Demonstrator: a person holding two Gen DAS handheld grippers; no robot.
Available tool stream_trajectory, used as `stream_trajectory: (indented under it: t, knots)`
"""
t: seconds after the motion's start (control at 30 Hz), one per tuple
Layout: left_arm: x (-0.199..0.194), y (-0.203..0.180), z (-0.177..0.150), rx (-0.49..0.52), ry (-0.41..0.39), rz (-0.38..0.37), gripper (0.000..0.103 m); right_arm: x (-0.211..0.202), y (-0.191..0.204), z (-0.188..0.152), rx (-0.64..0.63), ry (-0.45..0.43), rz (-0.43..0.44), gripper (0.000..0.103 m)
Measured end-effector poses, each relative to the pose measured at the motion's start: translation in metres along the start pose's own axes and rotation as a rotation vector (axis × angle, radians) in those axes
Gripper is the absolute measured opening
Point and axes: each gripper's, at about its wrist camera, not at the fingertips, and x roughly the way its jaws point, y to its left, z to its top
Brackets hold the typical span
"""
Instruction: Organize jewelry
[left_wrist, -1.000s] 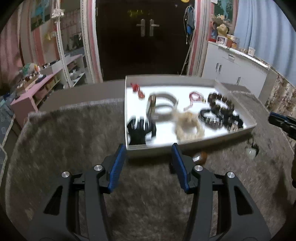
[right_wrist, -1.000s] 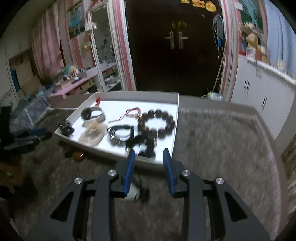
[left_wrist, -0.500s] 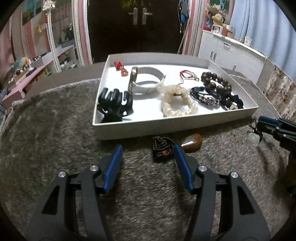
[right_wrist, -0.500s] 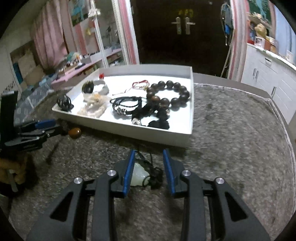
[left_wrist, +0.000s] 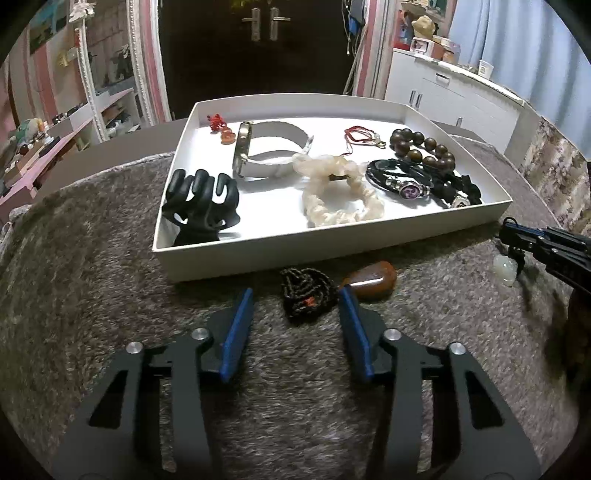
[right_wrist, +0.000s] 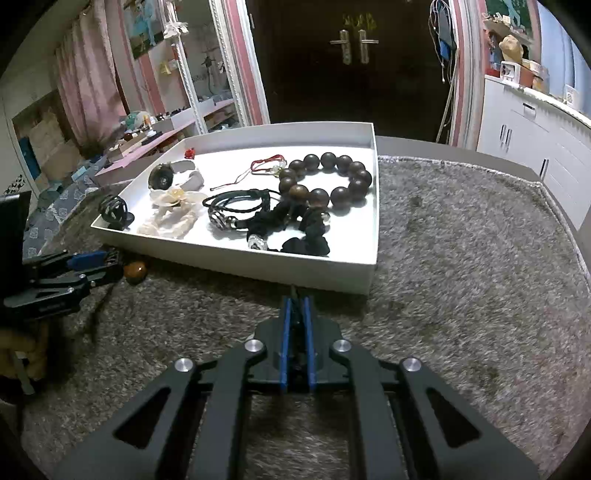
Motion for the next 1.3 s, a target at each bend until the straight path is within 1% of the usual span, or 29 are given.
stream_trajectory:
  t: [0.03,0.07,0.13,0.27,0.33,0.43,0.47,0.53,0.6,0.63,0.73,0.87,1.03,1.13,1.3]
  knots:
    - [0.000,-0.001,0.000,0.005,-0.002,-0.005,0.038,-0.001,0.002,0.000,-0.008,-0.003,0.002,0.007]
    - [-0.001,-0.002,0.000,0.010,-0.004,-0.009,0.029,-0.002,0.003,0.000,-0.014,-0.008,0.002,0.007]
    - [-0.002,-0.005,0.000,0.022,-0.012,-0.010,0.027,-0.003,0.006,-0.001,-0.028,-0.012,0.006,0.007]
    - [-0.002,-0.006,-0.001,0.029,-0.009,-0.028,0.026,-0.007,0.013,-0.002,-0.061,-0.032,-0.003,0.007]
    - [-0.002,-0.007,-0.002,0.032,-0.011,-0.022,0.026,-0.013,0.010,-0.002,-0.046,-0.062,-0.023,0.006]
    - [-0.002,-0.011,-0.002,0.051,-0.013,0.007,0.026,-0.016,0.005,-0.002,-0.015,-0.076,-0.044,0.006]
    - [-0.004,-0.012,-0.002,0.053,-0.022,0.036,0.026,-0.015,0.004,-0.002,-0.013,-0.074,-0.043,0.006]
    - [-0.007,-0.014,-0.002,0.061,-0.034,0.054,0.026,-0.013,0.005,-0.001,-0.019,-0.065,-0.039,0.006]
    - [-0.007,-0.015,-0.003,0.067,-0.033,0.047,0.026,-0.014,0.006,-0.001,-0.027,-0.065,-0.042,0.006]
    - [-0.007,-0.013,-0.003,0.062,-0.031,0.035,0.026,-0.014,0.006,-0.001,-0.032,-0.066,-0.030,0.006]
    - [-0.008,-0.006,-0.003,0.022,-0.030,-0.004,0.025,-0.015,0.007,-0.001,-0.039,-0.072,-0.022,0.006]
    - [-0.012,-0.007,-0.003,0.027,-0.052,-0.004,0.025,-0.019,0.009,-0.002,-0.044,-0.078,0.005,0.005]
    - [-0.032,-0.012,0.001,0.036,-0.079,0.008,0.025,-0.044,0.024,0.003,-0.074,-0.124,0.021,0.005]
    - [-0.051,-0.013,0.006,0.037,-0.112,0.037,0.025,-0.059,0.032,0.008,-0.082,-0.147,0.026,0.005]
    - [-0.071,-0.012,0.021,0.033,-0.137,0.065,0.023,-0.078,0.046,0.025,-0.115,-0.185,0.015,0.005]
